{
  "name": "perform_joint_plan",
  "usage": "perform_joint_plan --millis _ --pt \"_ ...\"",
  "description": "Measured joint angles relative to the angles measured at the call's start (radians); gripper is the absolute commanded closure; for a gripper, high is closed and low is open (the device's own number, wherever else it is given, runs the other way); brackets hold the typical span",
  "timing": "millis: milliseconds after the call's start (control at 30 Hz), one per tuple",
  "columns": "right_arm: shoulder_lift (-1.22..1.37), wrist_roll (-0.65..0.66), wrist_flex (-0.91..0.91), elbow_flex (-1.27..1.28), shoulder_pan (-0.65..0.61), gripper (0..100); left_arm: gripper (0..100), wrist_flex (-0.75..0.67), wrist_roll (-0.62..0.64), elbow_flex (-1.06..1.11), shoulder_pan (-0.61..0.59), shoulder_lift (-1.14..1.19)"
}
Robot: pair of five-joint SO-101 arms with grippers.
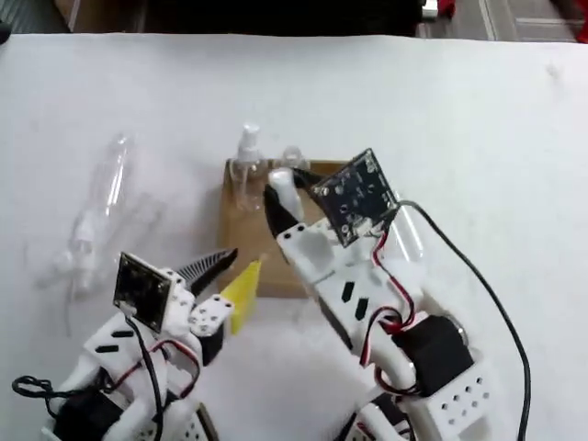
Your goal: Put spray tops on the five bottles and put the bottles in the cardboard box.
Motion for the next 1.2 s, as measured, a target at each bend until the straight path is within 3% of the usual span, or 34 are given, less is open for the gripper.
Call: perform_joint_plan --millis 367,600,867,1067,1200 --pt "0.020 0.002 -0.261 0.130 -0.025 98.2 88 -0.100 0.000 0.000 0.061 0.000" --pt "-0.035 -0.023 -0.172 0.132 -0.072 98.2 88 -0.146 0.000 0.043 0.066 -0.002" --pt "-0.150 -0.031 -0.061 0.132 -0.081 98.2 88 -0.350 0.000 0.210 -0.075 0.012" --pt "-0.152 -0.031 -0.064 0.132 -0.118 98.2 88 -0.364 0.000 0.212 -0.091 0.012" --pt "-0.143 -0.031 -0.160 0.132 -0.044 98.2 88 -0.333 0.000 0.212 -0.091 0.012"
